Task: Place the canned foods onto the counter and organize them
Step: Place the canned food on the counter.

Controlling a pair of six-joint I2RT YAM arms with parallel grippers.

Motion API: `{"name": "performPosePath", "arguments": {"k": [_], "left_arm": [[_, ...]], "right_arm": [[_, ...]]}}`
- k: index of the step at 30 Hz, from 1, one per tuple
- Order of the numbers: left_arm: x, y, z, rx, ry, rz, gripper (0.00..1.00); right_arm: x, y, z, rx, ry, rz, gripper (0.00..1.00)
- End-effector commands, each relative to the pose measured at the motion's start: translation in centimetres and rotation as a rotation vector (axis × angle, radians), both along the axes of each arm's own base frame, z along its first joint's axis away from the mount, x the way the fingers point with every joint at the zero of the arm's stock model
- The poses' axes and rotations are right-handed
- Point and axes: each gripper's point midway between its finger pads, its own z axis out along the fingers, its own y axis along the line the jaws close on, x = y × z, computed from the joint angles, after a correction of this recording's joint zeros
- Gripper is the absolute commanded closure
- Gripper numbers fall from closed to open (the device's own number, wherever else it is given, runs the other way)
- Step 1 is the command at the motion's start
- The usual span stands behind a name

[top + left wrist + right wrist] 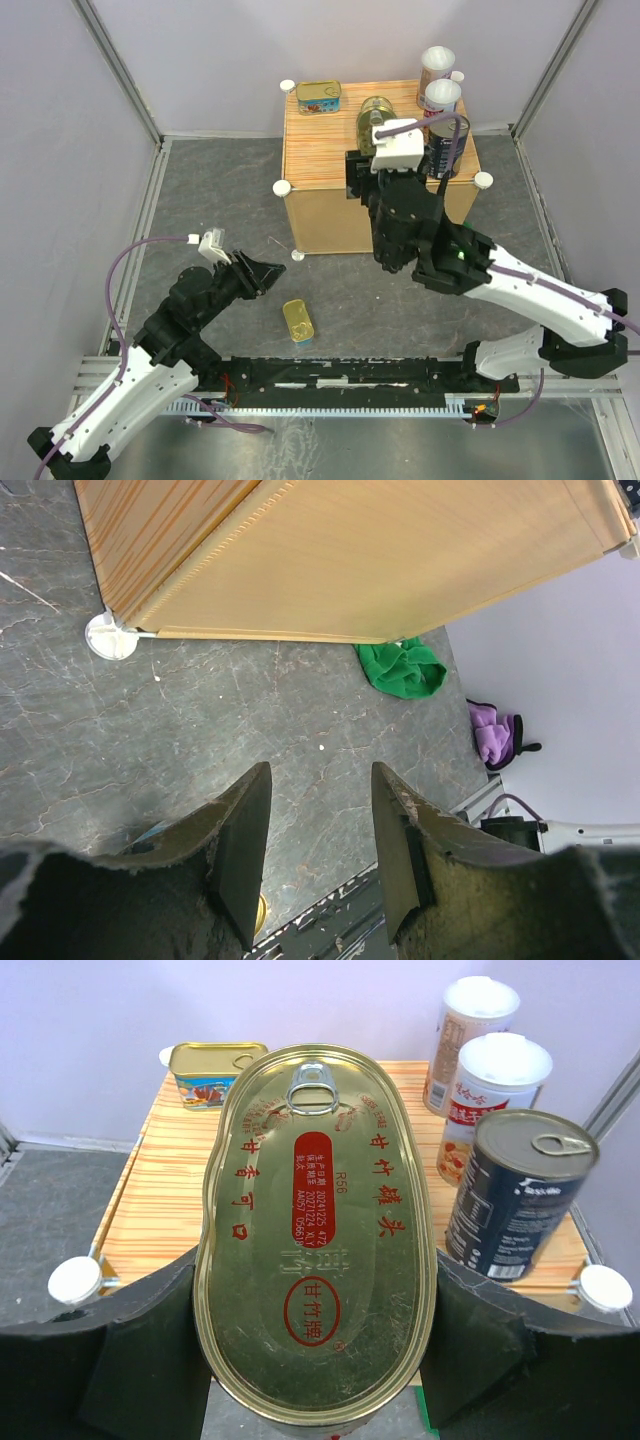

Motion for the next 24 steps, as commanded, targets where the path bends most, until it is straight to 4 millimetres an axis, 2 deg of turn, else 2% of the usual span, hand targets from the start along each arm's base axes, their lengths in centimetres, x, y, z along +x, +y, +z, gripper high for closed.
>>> {"name": "performPosePath", "arguments": {"k": [1, 12, 16, 24], "left_arm": [[0.4, 0.0, 1.9, 0.001, -0.076, 0.0, 0.48], [0.8, -0.3, 0.9, 0.006, -0.073, -0.004, 0.48], [0.9, -0.3, 0.5, 0.013, -0.072, 0.0, 0.48], [1.4, -0.3, 0.3, 0.037, -0.077, 0.009, 0.48]], "right_arm": [[2.6, 0.3, 1.8, 0.077, -0.016, 0.034, 0.97], [7.6, -1.0, 2.9, 0.069, -0.039, 0.036, 0.97], [9.4, -1.6, 2.5, 0.081, -0.031, 0.033, 0.97], [12.0, -1.0, 1.0, 0.078, -0.006, 0.034, 0.97]]}}
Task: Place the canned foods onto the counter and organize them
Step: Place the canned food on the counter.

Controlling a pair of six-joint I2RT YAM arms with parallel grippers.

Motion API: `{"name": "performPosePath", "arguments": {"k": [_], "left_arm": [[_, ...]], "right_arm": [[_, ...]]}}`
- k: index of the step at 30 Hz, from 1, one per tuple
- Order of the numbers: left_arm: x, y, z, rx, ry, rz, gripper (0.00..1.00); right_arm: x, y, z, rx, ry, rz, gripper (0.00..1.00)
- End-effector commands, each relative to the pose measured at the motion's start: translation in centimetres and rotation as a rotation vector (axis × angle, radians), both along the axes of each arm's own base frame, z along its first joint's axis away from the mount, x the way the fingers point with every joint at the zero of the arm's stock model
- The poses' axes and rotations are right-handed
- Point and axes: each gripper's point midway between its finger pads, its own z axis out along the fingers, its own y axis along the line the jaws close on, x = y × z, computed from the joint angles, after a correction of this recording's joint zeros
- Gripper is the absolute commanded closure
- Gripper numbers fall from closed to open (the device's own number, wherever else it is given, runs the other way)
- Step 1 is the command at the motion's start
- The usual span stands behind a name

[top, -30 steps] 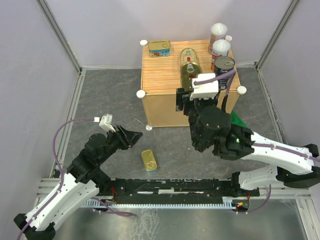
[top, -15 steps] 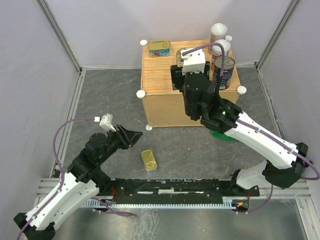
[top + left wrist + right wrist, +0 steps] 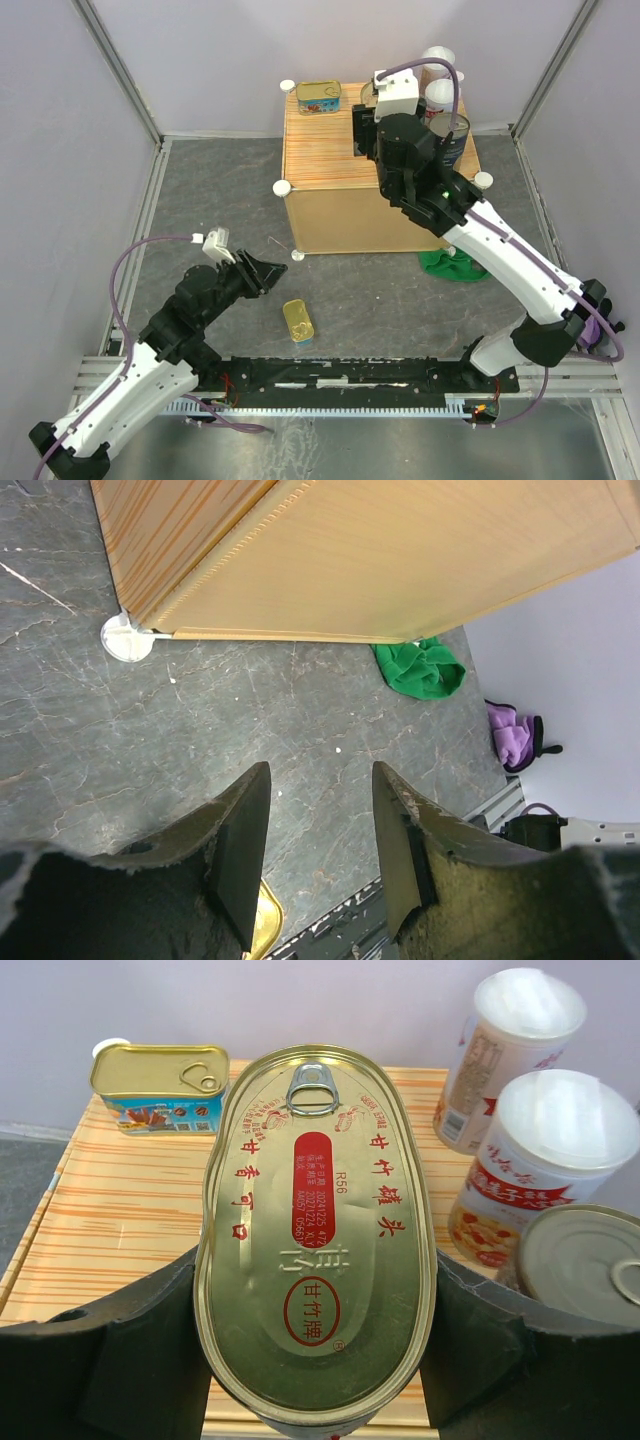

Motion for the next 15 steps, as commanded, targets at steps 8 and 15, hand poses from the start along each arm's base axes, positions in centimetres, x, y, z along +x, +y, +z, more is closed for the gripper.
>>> {"name": "performPosePath", "arguments": {"k": [8, 15], "left_arm": [[0.8, -0.7, 0.8, 0.002, -0.057, -0.02, 0.48], [1.0, -0.5, 0.8, 0.011, -0.055, -0.003, 0.48]], "right_arm": [[2.2, -0.4, 3.3, 0.132, -0.09, 0.013, 0.97], [3.7, -0.7, 2.6, 0.134, -0.077, 0.017, 0.97]]}}
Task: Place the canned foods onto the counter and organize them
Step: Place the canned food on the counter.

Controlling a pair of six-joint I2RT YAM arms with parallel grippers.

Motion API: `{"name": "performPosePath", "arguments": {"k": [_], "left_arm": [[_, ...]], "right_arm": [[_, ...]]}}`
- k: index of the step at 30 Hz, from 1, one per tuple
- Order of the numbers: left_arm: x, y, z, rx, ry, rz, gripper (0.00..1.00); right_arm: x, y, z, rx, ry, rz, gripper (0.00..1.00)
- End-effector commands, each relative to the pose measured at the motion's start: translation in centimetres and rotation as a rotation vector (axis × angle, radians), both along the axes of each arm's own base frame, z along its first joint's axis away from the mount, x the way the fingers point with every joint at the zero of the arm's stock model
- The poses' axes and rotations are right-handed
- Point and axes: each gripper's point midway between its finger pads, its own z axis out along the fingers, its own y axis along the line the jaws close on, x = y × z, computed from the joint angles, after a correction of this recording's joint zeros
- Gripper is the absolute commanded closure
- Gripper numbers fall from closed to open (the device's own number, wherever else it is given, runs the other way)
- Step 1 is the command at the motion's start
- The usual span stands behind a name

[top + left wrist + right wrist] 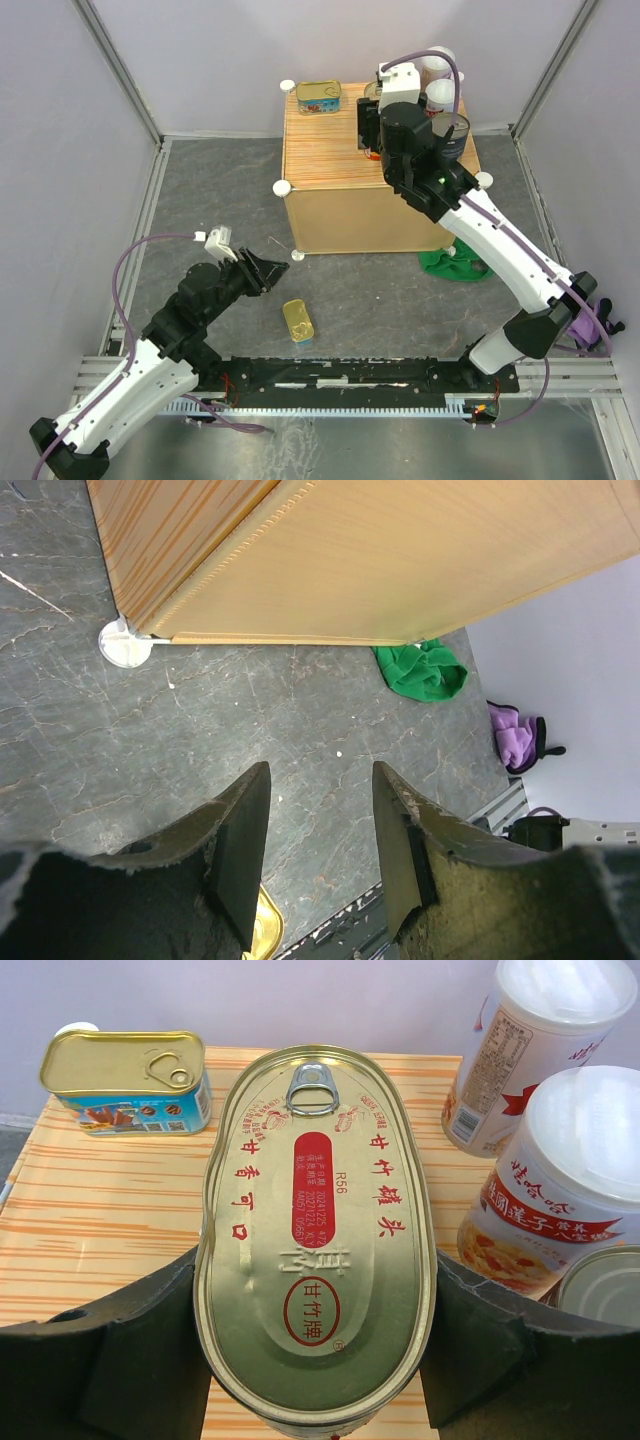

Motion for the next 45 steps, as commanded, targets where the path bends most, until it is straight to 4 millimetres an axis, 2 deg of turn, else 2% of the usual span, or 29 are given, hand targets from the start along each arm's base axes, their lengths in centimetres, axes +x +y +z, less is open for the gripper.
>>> {"name": "performPosePath", "arguments": {"k": [1, 17, 28, 36, 45], "left_arm": [[0.5, -0.1, 1.0, 0.001, -0.052, 0.002, 0.48], [1.2, -0.1, 0.4, 0.02, -0.042, 0.024, 0.48], [1.7, -0.4, 0.2, 0.025, -0.041, 0.029, 0.48], [2.0, -0.6, -0.1, 0.035, -0.034, 0.025, 0.48], [2.2, -0.8, -0.3, 0.038, -0.03, 0.025, 0.47]], "right_arm": [[0.4, -0.2, 5.1, 0.136, -0.128, 0.015, 0.97], [3.2, -0.1, 3.5, 0.129, -0.108, 0.016, 0.97], [3.6, -0.2, 2.3, 0.134, -0.099, 0.023, 0.97], [3.8, -0.3, 2.8, 0.141, -0.128, 0.021, 0.96], [4.3, -0.4, 1.4, 0.132, -0.112, 0.007, 0.95]]}}
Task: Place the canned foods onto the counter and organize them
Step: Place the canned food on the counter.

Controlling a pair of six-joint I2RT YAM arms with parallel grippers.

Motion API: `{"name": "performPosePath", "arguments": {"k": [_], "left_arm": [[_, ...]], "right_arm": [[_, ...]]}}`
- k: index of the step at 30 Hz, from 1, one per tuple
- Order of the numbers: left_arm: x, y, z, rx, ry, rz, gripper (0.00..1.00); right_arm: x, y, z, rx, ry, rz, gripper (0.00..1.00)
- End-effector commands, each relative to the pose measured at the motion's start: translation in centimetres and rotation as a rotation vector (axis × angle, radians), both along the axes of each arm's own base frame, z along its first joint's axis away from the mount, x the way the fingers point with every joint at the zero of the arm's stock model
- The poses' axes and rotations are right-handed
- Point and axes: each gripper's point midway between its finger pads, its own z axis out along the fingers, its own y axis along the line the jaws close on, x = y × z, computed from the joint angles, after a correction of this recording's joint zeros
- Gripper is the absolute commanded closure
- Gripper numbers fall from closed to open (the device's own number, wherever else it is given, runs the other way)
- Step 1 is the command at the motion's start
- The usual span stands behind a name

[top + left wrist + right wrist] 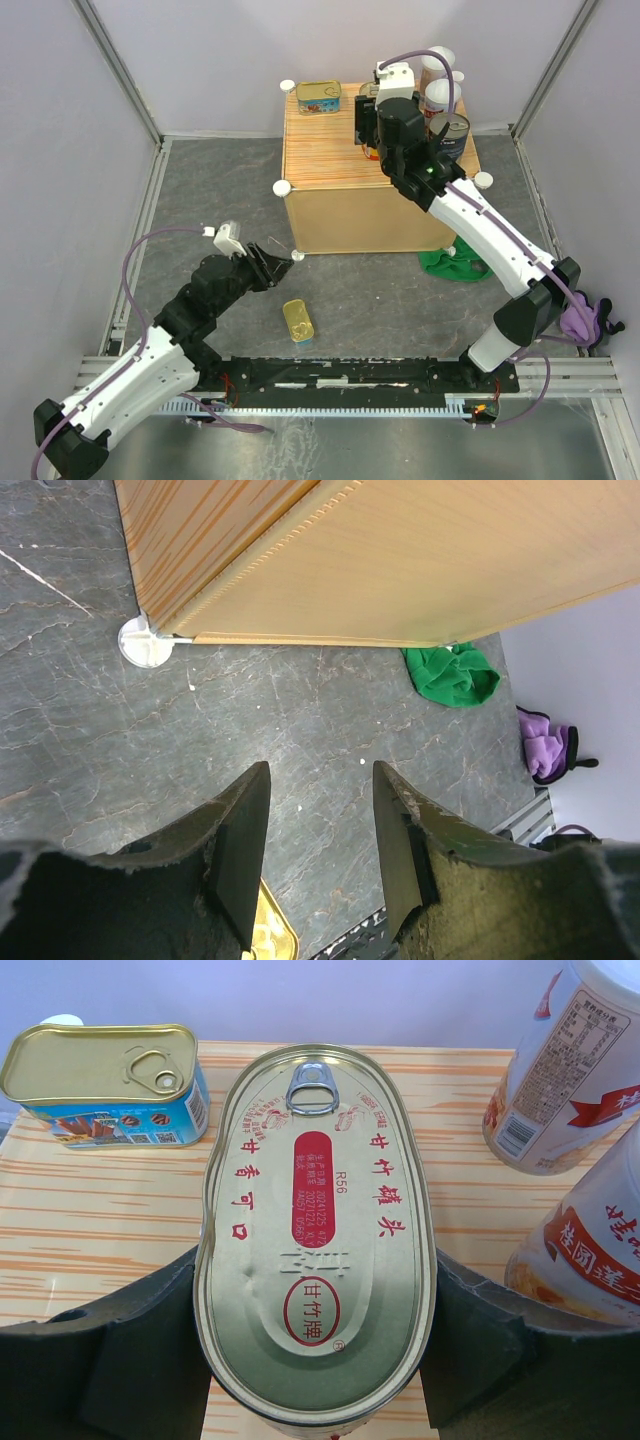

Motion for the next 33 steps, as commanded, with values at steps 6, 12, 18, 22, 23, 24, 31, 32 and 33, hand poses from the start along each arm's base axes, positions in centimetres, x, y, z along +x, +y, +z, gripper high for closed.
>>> {"name": "performPosePath", "arguments": {"k": [6, 12, 18, 22, 23, 24, 31, 32, 33], "left_arm": [[0.8, -0.2, 1.0, 0.0, -0.067, 0.0, 0.48], [0.9, -0.4, 0.8, 0.003, -0.065, -0.004, 0.48], [1.1, -0.7, 0.7, 0.008, -0.063, -0.011, 0.48], [1.1, -0.7, 0.6, 0.011, -0.063, -0.015, 0.47], [1.1, -0.8, 0.6, 0.01, -0.064, -0.017, 0.47], [1.1, -0.8, 0.6, 0.012, -0.063, -0.017, 0.47], [1.2, -0.9, 0.6, 0.014, -0.067, -0.023, 0.47], [1.2, -0.9, 0.5, 0.015, -0.067, -0.024, 0.47], [1.2, -0.9, 0.5, 0.015, -0.068, -0.024, 0.47]], "right_arm": [[0.5, -0.5, 3.3, 0.089, -0.119, -0.023, 0.94], [0.4, -0.7, 2.6, 0.097, -0.107, -0.032, 0.9], [0.5, -0.7, 1.9, 0.094, -0.086, -0.04, 0.82], [0.3, -0.8, 1.6, 0.098, -0.071, -0.047, 0.79], [0.4, -0.9, 1.5, 0.097, -0.065, -0.052, 0.79], [0.4, -0.9, 1.4, 0.096, -0.061, -0.053, 0.78], [0.4, -0.6, 1.1, 0.092, -0.036, -0.064, 0.76], [0.4, -0.7, 1.1, 0.091, -0.035, -0.069, 0.76], [0.3, -0.6, 1.1, 0.093, -0.035, -0.07, 0.75]]}}
